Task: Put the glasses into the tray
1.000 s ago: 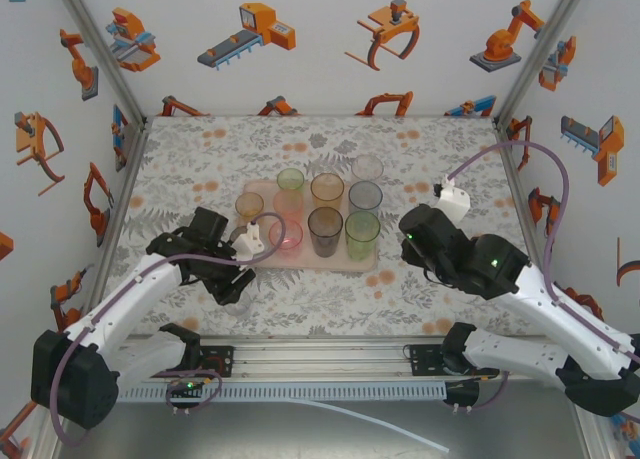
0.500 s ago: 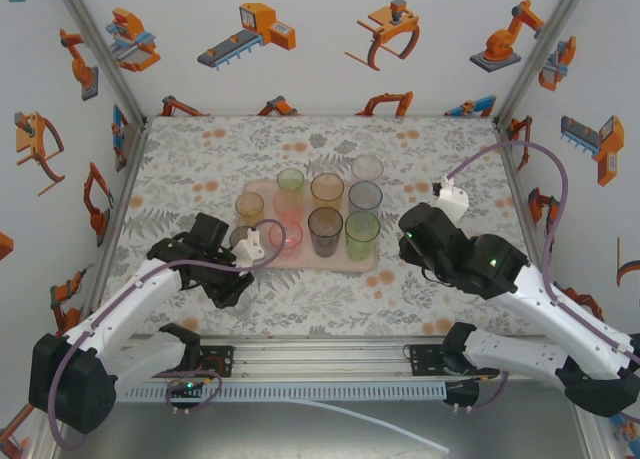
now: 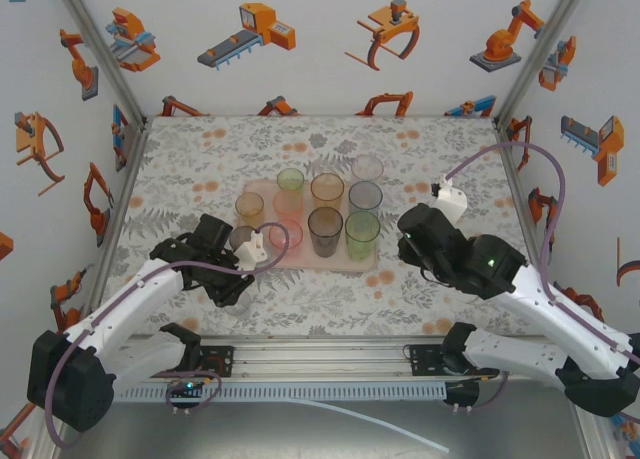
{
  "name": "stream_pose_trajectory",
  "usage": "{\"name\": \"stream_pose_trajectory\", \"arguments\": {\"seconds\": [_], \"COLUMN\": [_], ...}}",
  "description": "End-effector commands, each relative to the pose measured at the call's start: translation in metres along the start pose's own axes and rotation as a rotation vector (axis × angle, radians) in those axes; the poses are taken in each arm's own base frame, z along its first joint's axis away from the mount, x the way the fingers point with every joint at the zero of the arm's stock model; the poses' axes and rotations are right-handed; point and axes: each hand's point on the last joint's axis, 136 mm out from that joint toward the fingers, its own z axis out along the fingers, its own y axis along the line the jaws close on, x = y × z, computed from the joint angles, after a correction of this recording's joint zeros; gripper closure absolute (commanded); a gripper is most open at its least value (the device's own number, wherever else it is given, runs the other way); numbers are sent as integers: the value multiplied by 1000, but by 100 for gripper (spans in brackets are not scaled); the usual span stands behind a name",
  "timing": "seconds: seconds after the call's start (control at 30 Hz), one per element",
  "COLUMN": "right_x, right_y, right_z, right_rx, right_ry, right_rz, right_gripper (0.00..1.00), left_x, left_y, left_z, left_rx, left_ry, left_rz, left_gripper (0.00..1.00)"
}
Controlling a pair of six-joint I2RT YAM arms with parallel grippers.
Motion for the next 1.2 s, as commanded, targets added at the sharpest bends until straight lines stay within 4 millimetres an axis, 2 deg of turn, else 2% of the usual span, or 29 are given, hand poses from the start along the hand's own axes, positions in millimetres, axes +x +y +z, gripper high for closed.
{"name": "stream_pose_trajectory", "arguments": {"seconds": [0.0, 0.27, 0.77, 0.97, 1.17], "right_x": [0, 0, 3, 4, 4], "right_y": [-3, -4, -8, -8, -9], "right_z": [1, 1, 2, 3, 3], "right_rx": [1, -3, -1, 0, -1], "right_ry": [-11, -11, -17, -15, -17], "right_rz": [16, 19, 22, 18, 20], "right_gripper": [83, 83, 83, 83, 83], "left_x": [-8, -10, -21, -27, -25], "left_y": [3, 5, 11, 10, 7], "left_z": [-4, -4, -16, -24, -31], "left_rx": [-12, -28, -70, -59, -55], "left_ry": [-18, -17, -52, -63, -55], "left_rz": [18, 17, -6, -33, -26], "left_gripper": [61, 66, 88, 90, 92]}}
